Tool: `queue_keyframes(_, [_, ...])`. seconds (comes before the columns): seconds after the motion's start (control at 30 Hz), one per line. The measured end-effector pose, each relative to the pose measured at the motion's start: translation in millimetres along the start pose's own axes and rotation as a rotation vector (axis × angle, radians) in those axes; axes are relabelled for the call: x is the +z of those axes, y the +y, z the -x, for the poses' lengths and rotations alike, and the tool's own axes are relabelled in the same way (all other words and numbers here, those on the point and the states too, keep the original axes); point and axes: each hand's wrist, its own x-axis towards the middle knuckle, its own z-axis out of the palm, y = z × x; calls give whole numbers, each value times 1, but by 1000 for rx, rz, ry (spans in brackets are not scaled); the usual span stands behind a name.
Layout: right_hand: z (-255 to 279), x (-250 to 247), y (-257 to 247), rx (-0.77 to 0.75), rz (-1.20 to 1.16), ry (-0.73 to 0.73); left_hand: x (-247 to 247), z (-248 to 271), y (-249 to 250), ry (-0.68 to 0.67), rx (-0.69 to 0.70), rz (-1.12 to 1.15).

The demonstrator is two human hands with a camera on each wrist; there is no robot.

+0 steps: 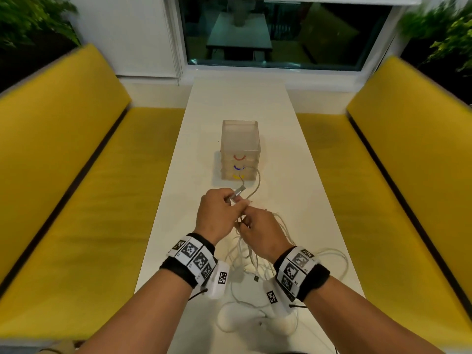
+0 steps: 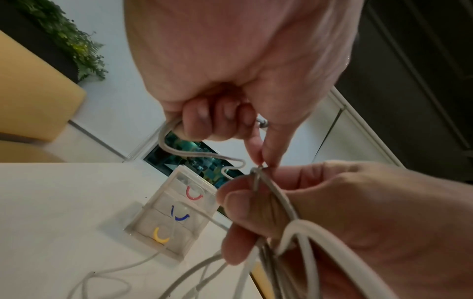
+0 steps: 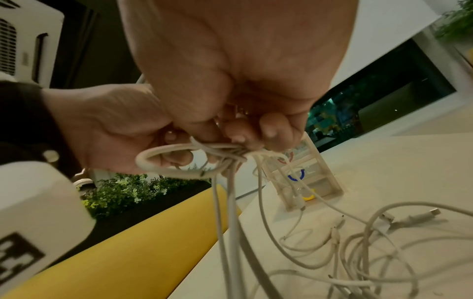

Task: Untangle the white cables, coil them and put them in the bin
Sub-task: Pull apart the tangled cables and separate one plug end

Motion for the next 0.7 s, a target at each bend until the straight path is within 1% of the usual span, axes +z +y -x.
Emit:
queue_keyframes(0.1, [4, 2, 1, 12, 33, -9, -1, -5, -2, -12, -42, -24])
queue_keyframes(0.2, [4, 4, 3, 18, -40, -17, -2, -6, 0, -23, -54, 16])
queue_keyframes(0.3, [1, 3, 12, 111, -147, -56, -7, -6, 2, 31, -61, 105])
queue_keyframes(0.4, [1, -4, 21, 257, -215, -160, -10, -6, 3, 14, -60, 160])
queue_keyframes(0.47, [1, -8, 25, 359, -270, -277, -9, -5, 2, -17, -53, 157])
queue_keyframes(0.5, [1, -10, 26, 383, -292, -340, -8, -3, 2, -29, -51, 151])
queue_keyframes(0.53, [1, -12, 26, 389, -314, -381, -8, -3, 0, -36, -48, 144])
queue_keyframes(0.57, [1, -13, 26, 380, -343, -383, -8, -2, -1, -40, -49, 140])
queue_keyframes(0.63, [1, -17, 26, 346, -393, -303, -8, -3, -3, -38, -60, 133])
queue_keyframes(0.67, [1, -20, 25, 324, -422, -280, -9, -3, -4, -34, -63, 128])
queue_keyframes(0.7, [2, -23, 23, 299, -470, -290, -10, -4, -4, -28, -65, 125])
